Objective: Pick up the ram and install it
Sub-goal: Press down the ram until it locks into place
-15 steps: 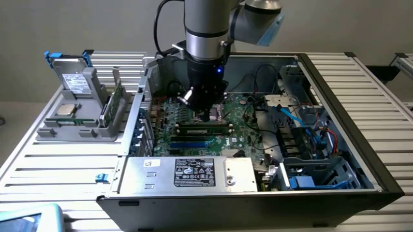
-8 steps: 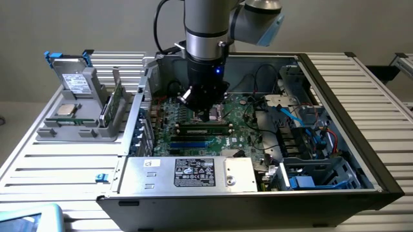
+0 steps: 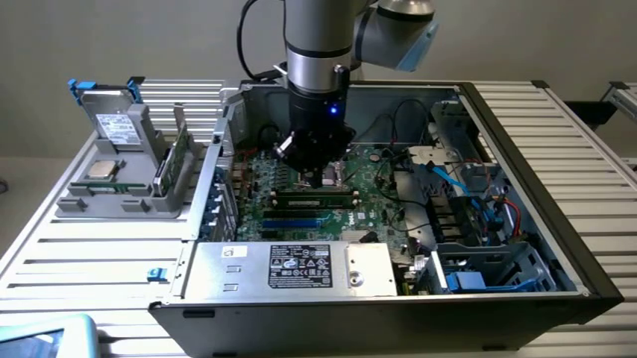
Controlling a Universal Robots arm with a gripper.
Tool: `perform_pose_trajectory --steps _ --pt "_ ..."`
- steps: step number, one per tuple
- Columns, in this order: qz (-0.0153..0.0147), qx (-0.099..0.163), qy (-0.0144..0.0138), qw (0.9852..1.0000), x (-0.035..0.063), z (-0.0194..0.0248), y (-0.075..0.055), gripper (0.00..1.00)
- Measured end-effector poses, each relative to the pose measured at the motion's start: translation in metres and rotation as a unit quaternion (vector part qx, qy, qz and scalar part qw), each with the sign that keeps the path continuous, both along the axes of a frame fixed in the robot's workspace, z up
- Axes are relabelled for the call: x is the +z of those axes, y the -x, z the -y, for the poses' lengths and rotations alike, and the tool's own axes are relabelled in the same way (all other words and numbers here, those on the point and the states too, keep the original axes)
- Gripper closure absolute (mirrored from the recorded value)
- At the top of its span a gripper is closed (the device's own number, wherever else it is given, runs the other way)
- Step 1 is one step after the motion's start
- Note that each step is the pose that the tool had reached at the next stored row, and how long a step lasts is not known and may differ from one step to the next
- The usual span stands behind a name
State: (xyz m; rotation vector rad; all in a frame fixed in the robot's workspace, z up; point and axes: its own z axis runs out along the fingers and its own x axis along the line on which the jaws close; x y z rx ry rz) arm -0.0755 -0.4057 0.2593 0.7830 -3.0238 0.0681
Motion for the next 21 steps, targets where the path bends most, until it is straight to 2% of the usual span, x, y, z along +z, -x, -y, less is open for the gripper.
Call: perform_pose_trajectory --steps 5,10,15,21 --pt "0.0004 -0.030 0.0006 0.9996 0.0000 0.0000 0.0000 0.89" --pt "0.0013 -0.055 0.0043 0.9985 0.0000 0.0000 0.0000 0.89" --pt "0.0022 -0.083 0.0049 0.9965 0.0000 0.0000 0.0001 0.89" --pt "0.0029 -0.117 0.0056 0.9931 0.0000 0.0000 0.0000 0.89"
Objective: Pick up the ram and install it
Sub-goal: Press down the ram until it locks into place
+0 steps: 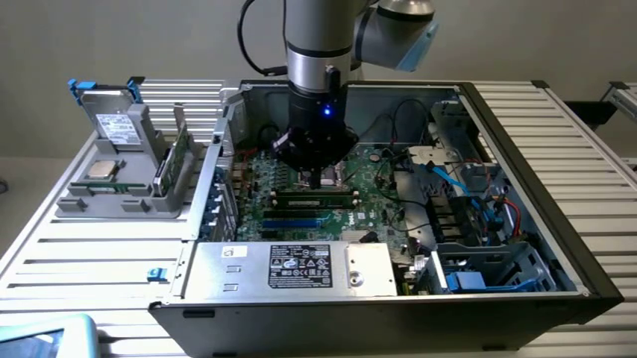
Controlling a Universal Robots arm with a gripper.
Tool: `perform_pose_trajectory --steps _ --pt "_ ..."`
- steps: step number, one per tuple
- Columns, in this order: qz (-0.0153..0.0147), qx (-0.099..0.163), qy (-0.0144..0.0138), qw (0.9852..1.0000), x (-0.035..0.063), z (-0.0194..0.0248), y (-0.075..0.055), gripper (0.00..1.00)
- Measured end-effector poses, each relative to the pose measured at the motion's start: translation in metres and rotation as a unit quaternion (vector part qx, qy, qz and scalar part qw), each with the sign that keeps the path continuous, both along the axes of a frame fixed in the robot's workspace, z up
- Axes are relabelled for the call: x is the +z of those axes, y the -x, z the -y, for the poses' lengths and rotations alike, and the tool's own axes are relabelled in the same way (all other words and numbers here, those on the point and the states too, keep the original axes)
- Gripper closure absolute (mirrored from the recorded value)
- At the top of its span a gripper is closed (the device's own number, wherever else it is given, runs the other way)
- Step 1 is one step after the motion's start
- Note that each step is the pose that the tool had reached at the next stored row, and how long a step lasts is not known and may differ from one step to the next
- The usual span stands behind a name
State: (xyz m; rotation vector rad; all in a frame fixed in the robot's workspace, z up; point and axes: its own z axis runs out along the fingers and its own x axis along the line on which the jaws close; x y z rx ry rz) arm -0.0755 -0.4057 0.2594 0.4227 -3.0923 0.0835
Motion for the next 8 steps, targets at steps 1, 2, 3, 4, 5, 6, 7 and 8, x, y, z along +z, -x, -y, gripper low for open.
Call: perform_pose_trajectory --steps 1,2,3,4,5,6,7,8 --pt "0.0001 -0.006 0.0002 1.0000 0.0000 0.0000 0.0000 0.89" --pt "0.0002 -0.011 0.0003 0.9999 0.0000 0.0000 0.0000 0.89" --pt "0.0004 -0.017 0.0004 0.9999 0.0000 0.0000 0.0000 0.89" --pt "0.0005 -0.023 0.0005 0.9997 0.0000 0.0000 0.0000 0.89" --pt "0.0006 -0.029 0.0006 0.9996 -0.0001 0.0000 0.0000 0.89" --pt "0.0007 -0.034 0.0007 0.9994 0.0000 0.0000 0.0000 0.89" --pt "0.0008 -0.040 0.0008 0.9992 0.0000 0.0000 0.0000 0.89" --pt "0.0009 -0.046 0.0010 0.9989 0.0000 0.0000 0.0000 0.89"
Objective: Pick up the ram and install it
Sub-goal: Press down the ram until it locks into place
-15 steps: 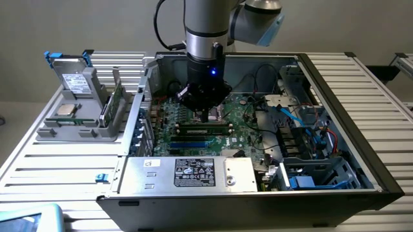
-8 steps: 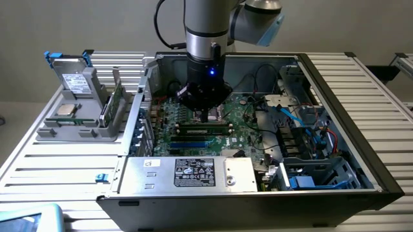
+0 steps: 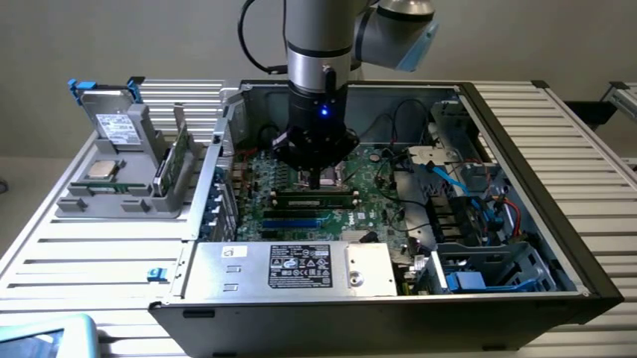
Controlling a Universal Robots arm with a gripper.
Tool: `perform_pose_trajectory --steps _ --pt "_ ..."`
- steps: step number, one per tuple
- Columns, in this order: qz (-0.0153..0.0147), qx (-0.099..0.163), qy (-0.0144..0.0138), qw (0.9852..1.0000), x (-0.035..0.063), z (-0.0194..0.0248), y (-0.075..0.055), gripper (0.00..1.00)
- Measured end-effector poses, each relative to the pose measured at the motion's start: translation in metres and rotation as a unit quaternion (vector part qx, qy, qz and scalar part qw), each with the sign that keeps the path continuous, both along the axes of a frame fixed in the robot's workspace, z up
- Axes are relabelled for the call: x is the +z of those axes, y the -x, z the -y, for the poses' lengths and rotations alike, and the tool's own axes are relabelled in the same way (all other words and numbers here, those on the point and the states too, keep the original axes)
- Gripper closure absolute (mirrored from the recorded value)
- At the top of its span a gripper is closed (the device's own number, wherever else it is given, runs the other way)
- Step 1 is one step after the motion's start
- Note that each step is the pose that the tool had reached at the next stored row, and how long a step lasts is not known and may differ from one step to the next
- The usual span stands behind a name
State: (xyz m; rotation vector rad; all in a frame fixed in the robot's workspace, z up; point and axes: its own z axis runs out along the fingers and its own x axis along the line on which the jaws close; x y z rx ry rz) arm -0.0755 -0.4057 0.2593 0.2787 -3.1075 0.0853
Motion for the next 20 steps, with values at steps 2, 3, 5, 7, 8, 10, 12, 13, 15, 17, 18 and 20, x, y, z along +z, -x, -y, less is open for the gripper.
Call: perform_pose_trajectory --steps 2,3,5,7,8,10,12,13,15,17,18,20 --pt "0.0003 -0.011 0.0002 0.9999 0.0000 0.0000 0.0000 0.89" --pt "0.0006 -0.016 0.0004 0.9999 0.0000 0.0000 0.0000 0.89" --pt "0.0018 -0.026 0.0011 0.9997 -0.0001 0.0000 -0.0001 0.89" --pt "0.0049 -0.034 0.0036 0.9994 -0.0001 -0.0001 -0.0001 0.89" --pt "0.0069 -0.037 0.0054 0.9993 0.0000 0.0000 -0.0001 0.89" --pt "0.0114 -0.043 0.0088 0.9990 0.0000 0.0000 0.0000 0.89" --pt "0.0150 -0.052 0.0096 0.9985 0.0000 0.0000 -0.0001 0.89" --pt "0.0158 -0.057 0.0097 0.9982 0.0000 0.0000 -0.0001 0.89" --pt "0.0168 -0.068 0.0099 0.9975 0.0000 0.0000 0.0000 0.89" --pt "0.0176 -0.078 0.0100 0.9967 0.0000 0.0000 0.0000 0.89" --pt "0.0181 -0.080 0.0101 0.9966 0.0000 0.0000 0.0000 0.89" --pt "0.0183 -0.080 0.0100 0.9966 0.0000 0.0000 0.0000 0.89"
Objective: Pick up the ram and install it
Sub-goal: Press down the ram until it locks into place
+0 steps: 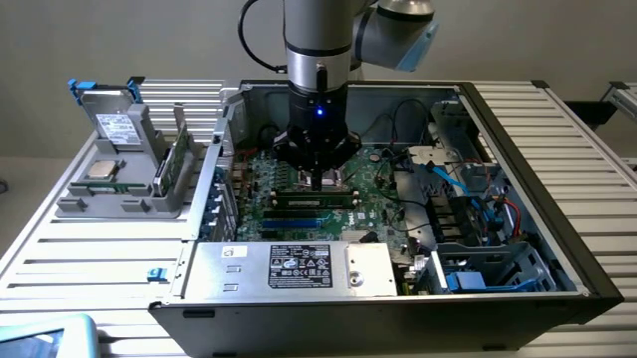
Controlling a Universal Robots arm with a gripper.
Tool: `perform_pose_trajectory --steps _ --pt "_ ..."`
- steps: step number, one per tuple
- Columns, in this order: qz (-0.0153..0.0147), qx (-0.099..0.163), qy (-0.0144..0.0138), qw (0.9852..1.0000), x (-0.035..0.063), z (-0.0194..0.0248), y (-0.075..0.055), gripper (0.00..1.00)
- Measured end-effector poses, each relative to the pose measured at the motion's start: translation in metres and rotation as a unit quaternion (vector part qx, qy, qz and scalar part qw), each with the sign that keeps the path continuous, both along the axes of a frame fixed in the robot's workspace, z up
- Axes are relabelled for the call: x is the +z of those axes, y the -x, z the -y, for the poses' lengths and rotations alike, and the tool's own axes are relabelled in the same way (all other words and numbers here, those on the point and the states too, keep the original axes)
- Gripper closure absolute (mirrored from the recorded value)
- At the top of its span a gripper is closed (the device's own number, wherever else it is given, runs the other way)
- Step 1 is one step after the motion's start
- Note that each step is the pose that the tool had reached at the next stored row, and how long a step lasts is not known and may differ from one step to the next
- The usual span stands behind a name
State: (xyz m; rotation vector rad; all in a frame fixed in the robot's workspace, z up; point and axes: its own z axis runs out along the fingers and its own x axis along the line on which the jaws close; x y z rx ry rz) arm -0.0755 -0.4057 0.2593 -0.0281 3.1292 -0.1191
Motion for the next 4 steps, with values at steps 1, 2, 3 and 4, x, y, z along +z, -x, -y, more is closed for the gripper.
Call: perform_pose_trajectory --steps 1,2,3,4 --pt "0.0000 0.000 0.0000 1.0000 0.0000 0.0000 0.0000 0.89" --pt "0.0000 0.000 0.0000 1.0000 0.0000 0.0000 0.0000 0.89" --pt "0.0000 0.000 0.0000 1.0000 0.0000 0.0000 0.0000 0.89" --pt "0.0000 0.000 0.0000 1.0000 0.0000 0.0000 0.0000 0.89"
